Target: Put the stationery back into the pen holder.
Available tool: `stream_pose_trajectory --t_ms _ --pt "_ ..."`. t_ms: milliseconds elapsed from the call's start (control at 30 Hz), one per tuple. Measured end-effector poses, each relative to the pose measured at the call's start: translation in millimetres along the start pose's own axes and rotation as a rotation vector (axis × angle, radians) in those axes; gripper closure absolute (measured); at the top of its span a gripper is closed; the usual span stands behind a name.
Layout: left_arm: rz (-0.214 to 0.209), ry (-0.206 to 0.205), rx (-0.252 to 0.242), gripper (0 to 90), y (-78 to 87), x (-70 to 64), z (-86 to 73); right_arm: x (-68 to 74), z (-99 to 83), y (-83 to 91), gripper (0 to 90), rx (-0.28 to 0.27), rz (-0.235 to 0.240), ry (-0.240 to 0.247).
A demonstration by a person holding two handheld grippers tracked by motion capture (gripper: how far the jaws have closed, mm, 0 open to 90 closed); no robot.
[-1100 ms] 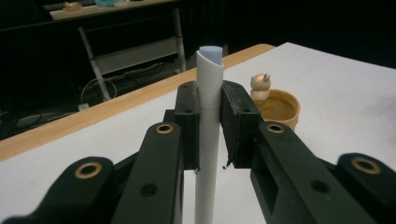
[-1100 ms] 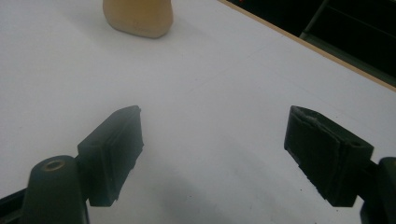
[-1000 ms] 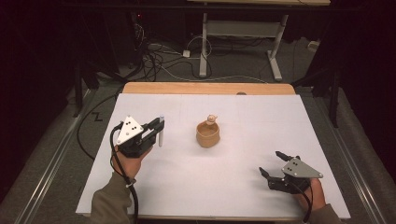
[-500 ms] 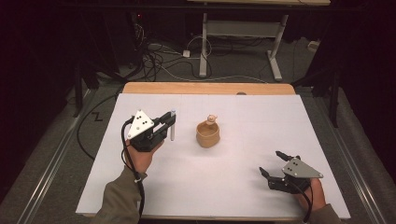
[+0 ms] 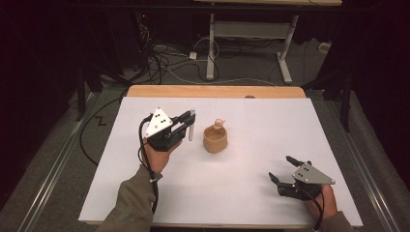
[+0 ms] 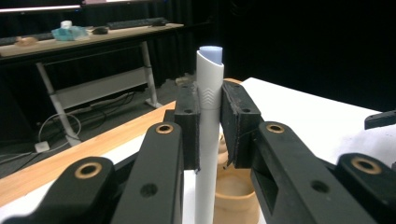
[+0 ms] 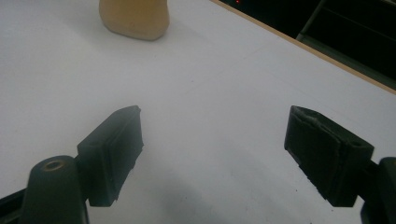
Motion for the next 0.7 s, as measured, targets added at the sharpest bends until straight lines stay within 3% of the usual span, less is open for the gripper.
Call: stream_pose_trajectory --t_ms 367,700 --pt "-0.051 -0.022 -0.009 75.6 -23.9 -13.8 10.6 -0.1 0.0 -0.1 18.7 0.009 -0.026 0.007" --pt "-0.074 -0.018 -0.015 75.6 -43.6 -14.0 12.5 1.0 -0.3 -0.5 18.6 0.013 -0.020 0.014"
Point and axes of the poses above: each handheld gripper's, and its own axes: y roughly backward along the jaws, z roughly out of its top, x roughly to its left, the point moved 4 cm from there along -y, roughly forward along the jaws, and after that the axes turned 1 degree about -x, right-handed, at the moved point
